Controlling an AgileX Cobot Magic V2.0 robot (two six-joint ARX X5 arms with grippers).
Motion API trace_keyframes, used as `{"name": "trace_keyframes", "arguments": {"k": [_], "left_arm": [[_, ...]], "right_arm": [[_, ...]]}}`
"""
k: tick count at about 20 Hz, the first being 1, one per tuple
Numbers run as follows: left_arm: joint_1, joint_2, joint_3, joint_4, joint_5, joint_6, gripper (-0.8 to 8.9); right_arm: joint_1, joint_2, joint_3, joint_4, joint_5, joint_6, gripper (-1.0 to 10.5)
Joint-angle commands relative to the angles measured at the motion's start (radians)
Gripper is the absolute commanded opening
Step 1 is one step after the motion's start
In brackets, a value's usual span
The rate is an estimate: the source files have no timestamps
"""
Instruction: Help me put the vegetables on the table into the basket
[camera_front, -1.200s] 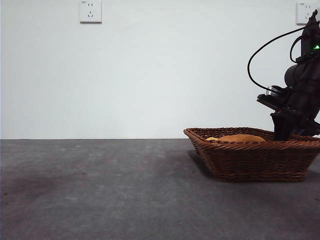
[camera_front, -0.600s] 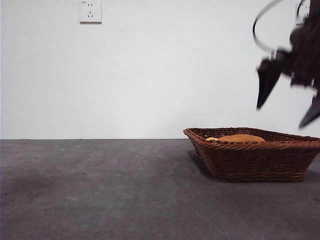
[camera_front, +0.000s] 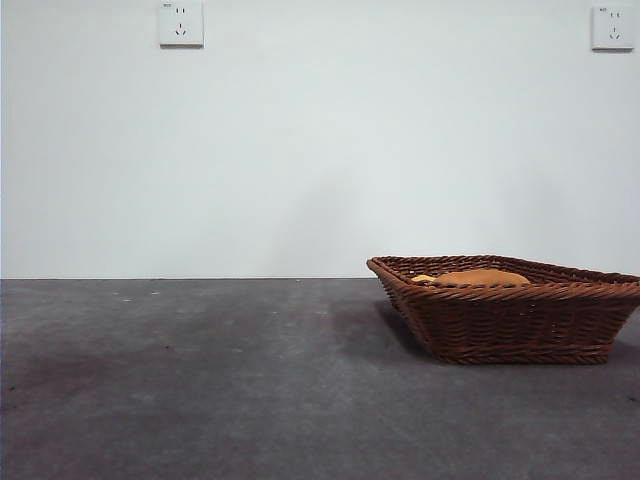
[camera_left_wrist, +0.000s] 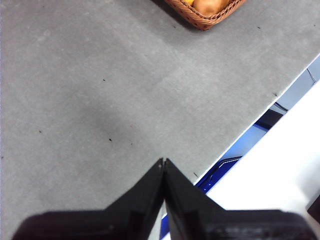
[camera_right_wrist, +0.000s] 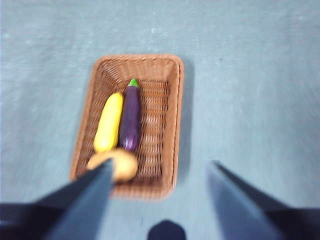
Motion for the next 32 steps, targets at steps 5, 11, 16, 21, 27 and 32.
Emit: {"name": "trace_keyframes", "arguments": {"k": [5,11,16,21,27,32], "left_arm": [[-0.001,-0.002,-0.005,0.003,0.001,0.012,-0.04],[-0.001,0.019,-0.005,0.003,0.001,-0.126,-0.04],[-0.001,0.068,-0.005,0.003,0.001,-0.147,-0.04],[-0.001,0.163,-0.005,0.003,0.001,-0.147,-0.04],[0.021,0.21,-0.005,0.01,-0.002,-0.096,-0.04],[0.135,0.112,-0.038,0.404,-0.12,0.159,-0.03]], "right_arm": [[0.002,-0.188,-0.005,-0.103,0.018,0.008,0.0],[0.002,-0.201,-0.005,-0.103,0.018,0.066,0.0],[0.001,-0.126,-0.005,-0.103,0.018,0.065,0.0],[0.001,-0.009,-0.005,-0.103,0.018,0.065,0.0],[0.001,0.144,-0.005,-0.102,0.018,0.065,0.0],[0.001,0.243,-0.005,-0.102,0.018,0.065,0.0]]}}
